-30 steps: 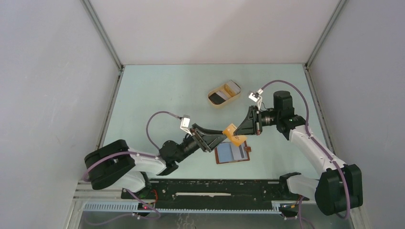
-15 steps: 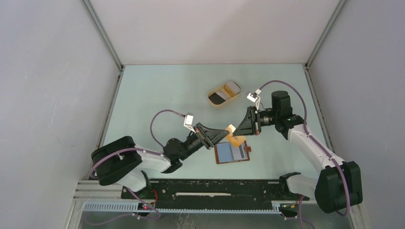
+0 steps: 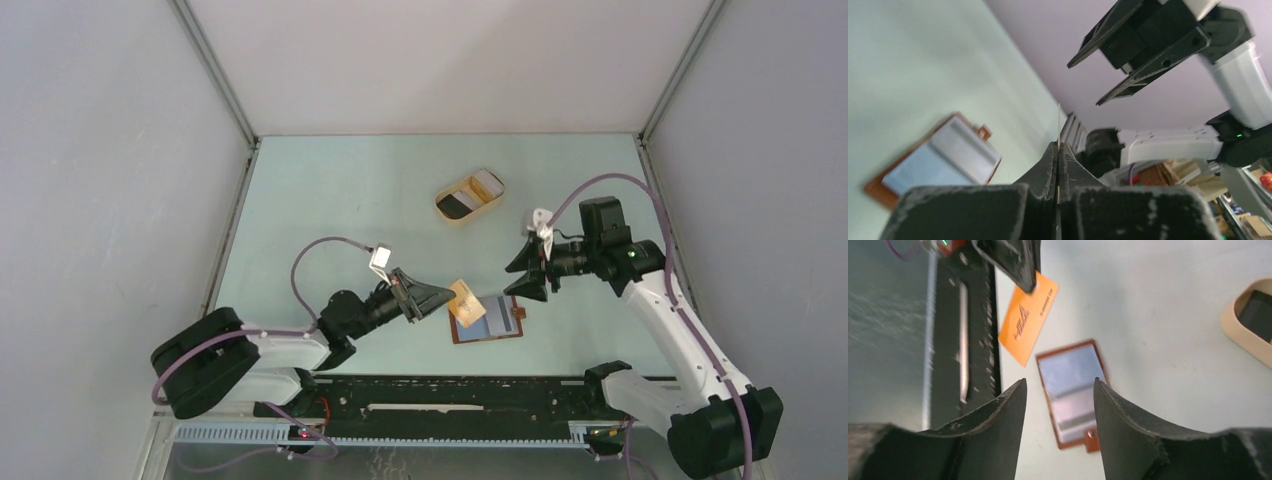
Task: Put the credit cards into the card holder
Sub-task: Pick up the credit card from the storage box, then insert the credit card into the card holder.
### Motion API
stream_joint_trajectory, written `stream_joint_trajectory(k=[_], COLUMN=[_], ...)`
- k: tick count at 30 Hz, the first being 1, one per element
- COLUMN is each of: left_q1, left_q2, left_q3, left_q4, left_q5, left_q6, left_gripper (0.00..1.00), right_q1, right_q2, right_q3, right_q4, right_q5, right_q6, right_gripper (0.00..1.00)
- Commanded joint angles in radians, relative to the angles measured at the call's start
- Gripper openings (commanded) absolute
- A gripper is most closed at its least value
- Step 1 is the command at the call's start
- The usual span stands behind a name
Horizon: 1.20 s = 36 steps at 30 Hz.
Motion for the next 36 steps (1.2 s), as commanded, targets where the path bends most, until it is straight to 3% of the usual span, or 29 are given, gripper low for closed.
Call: stream_joint_trajectory(k=[1,4,7,16,24,36], left_q1=[0.011,0.015,0.03,0.147,0.153,0.159], left_q2=[-0.08,-0.061,0.025,0.513,0.61,0.622], left_q3=[0.091,0.126,0.148,0.215,0.231,0.233], left_q4=[-0.435,-0.512,-0.459,0.145,0.149,0.058], left_q5=[0.134,0.137,0.154,0.355,0.351,0.294], left_q6=[0.058,0.083,0.065,-0.209,-0.19,-0.158], left_gripper=[0.0,0.0,0.0,0.0,0.0,0.0], right_q1=[0.029,0.074,0.124,0.281,0.289,0.299], right_q2=[-0.033,-0.064,-0.081,0.019,0.139,0.252], right_q3=[-0.118,-0.212,-0.273,-0.303,-0.281,-0.278], right_q4=[-0.16,-0.138,-0.053,0.145,0.171,0.178], right_q5=[0.183,0.252,0.333,0.524,0.58,0.629], right_q6=[-0.462,-0.601,-0.626,-0.559,-0.545,-0.566], right_gripper=[0.58,0.57,0.56,0.38,0.26,0.2])
